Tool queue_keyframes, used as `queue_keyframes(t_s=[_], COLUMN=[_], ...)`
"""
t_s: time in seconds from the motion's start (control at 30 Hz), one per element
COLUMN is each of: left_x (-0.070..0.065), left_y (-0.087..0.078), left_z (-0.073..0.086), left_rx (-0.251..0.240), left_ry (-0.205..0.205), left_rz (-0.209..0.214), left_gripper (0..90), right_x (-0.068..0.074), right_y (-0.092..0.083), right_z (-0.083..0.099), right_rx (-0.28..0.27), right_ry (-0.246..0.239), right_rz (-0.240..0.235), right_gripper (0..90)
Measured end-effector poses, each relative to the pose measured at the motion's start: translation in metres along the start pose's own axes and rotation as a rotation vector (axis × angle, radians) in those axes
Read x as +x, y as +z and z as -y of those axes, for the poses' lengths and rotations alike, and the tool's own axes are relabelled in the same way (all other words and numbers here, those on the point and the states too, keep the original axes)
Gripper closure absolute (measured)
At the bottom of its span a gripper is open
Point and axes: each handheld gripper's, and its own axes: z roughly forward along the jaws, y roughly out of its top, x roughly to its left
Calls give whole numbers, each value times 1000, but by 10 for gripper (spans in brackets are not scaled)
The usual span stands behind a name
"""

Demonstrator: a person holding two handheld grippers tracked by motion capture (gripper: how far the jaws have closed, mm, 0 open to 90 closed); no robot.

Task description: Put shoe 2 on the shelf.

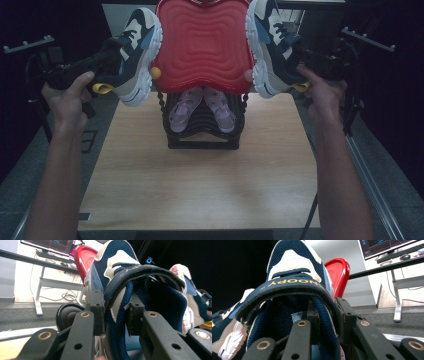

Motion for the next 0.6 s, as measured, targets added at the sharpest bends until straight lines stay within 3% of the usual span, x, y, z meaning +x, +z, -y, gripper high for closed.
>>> queue_keyframes(t_s=[0.47, 0.6], left_x=[-12, -17], left_y=[40, 49], left_z=[-16, -20], left_rx=[1, 5], left_ry=[6, 7], left_rz=[12, 4], left_gripper=[723, 722], right_x=[21, 33], right_y=[43, 54], right_z=[-17, -19], right_rx=[16, 27], right_ry=[35, 11], right_rz=[-56, -52], right_gripper=[754, 752])
